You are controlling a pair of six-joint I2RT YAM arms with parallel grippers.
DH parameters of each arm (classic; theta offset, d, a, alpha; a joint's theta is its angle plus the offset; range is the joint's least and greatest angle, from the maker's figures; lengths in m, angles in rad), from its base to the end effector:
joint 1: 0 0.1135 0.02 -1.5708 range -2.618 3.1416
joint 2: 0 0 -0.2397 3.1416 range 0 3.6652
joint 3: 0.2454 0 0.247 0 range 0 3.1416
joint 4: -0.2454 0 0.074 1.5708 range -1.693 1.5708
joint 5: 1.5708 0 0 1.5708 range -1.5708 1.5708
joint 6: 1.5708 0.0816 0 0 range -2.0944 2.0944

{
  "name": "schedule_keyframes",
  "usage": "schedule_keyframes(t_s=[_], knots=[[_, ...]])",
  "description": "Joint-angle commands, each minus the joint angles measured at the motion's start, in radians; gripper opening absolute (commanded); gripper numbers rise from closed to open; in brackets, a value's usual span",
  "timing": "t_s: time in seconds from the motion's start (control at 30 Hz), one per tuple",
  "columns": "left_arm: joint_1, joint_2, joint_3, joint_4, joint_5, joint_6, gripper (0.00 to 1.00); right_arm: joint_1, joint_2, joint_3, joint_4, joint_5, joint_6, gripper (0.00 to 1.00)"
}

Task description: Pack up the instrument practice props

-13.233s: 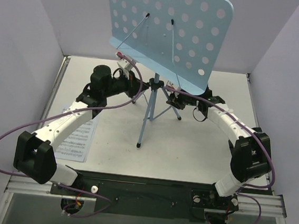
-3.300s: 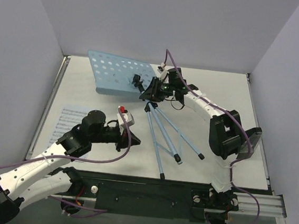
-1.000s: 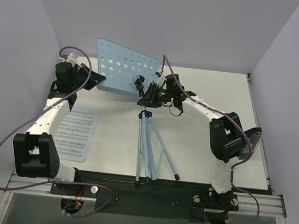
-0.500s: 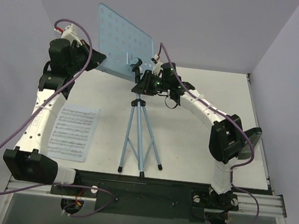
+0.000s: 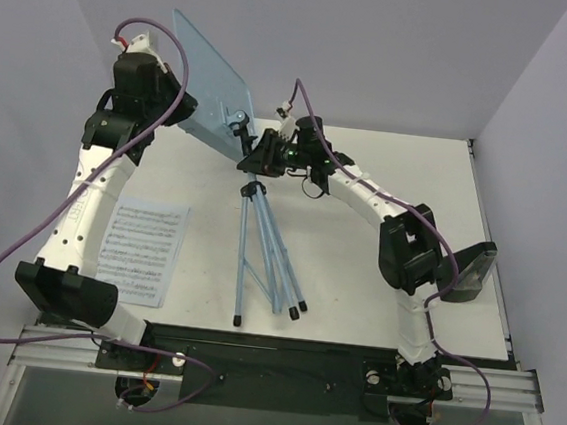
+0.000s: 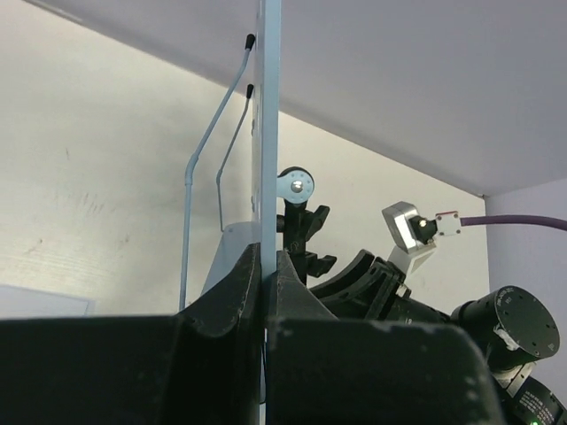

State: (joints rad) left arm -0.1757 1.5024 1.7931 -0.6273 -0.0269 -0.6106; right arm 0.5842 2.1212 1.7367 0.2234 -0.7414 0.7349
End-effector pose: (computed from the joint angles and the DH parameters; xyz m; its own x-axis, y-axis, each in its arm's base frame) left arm 0.3576 -0.0613 0.4274 -0.3523 -0.5196 -0.7784 -0.0638 0.8431 -0.5339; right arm 0.4054 0.3341 0.2620 -0.7448 0.1004 -0.6597 -0.6246 0.2430 0.7422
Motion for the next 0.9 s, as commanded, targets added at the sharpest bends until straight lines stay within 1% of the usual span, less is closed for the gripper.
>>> schedule_keyframes(t_s=[0.0,0.03,0.07,0.1,0.13,0.2,0.27,0.33,0.4,0.43,0.47,0.5,0.57,0.7,0.8,0.87], knots=[[-0.035,-0.074,0.085,0.104,0.110,-0.158,0.00,-0.006,-0.055,0.034,0.104,0.019,0.041,0.42],[-0.034,-0.079,0.063,0.121,0.111,-0.161,0.00,-0.009,-0.056,0.034,0.088,0.031,0.032,0.50],[-0.033,-0.096,0.022,0.132,0.108,-0.175,0.00,-0.017,-0.064,0.040,0.052,0.037,0.017,0.61],[-0.033,-0.103,-0.006,0.153,0.104,-0.185,0.00,-0.021,-0.066,0.043,0.030,0.049,-0.001,0.65],[-0.033,-0.116,-0.049,0.161,0.102,-0.198,0.00,-0.027,-0.070,0.047,-0.001,0.054,-0.011,0.72],[-0.033,-0.136,-0.110,0.192,0.097,-0.210,0.00,-0.032,-0.082,0.041,-0.031,0.062,-0.035,0.78],[-0.033,-0.143,-0.161,0.215,0.093,-0.225,0.00,-0.032,-0.096,0.023,-0.053,0.068,-0.061,0.80],[-0.033,-0.145,-0.188,0.224,0.088,-0.229,0.00,-0.024,-0.115,0.008,-0.110,0.097,-0.112,0.81],[-0.033,-0.146,-0.186,0.204,0.059,-0.233,0.00,-0.021,-0.138,-0.006,-0.156,0.143,-0.146,0.88],[-0.030,-0.149,-0.182,0.193,0.045,-0.232,0.00,-0.023,-0.145,-0.005,-0.207,0.177,-0.184,0.92],[-0.024,-0.151,-0.175,0.190,0.038,-0.229,0.00,-0.018,-0.167,0.000,-0.251,0.216,-0.205,0.94],[-0.019,-0.153,-0.172,0.184,0.036,-0.227,0.00,-0.015,-0.174,0.001,-0.292,0.232,-0.228,1.00],[-0.005,-0.160,-0.161,0.175,0.036,-0.233,0.00,-0.011,-0.210,-0.008,-0.335,0.247,-0.261,1.00],[0.007,-0.171,-0.132,0.181,0.036,-0.244,0.00,0.037,-0.300,-0.043,-0.415,0.329,-0.328,1.00],[0.002,-0.169,-0.101,0.182,0.038,-0.255,0.00,0.068,-0.310,-0.046,-0.472,0.350,-0.382,1.00],[-0.005,-0.168,-0.086,0.184,0.036,-0.258,0.00,0.086,-0.303,-0.060,-0.489,0.368,-0.388,0.97]])
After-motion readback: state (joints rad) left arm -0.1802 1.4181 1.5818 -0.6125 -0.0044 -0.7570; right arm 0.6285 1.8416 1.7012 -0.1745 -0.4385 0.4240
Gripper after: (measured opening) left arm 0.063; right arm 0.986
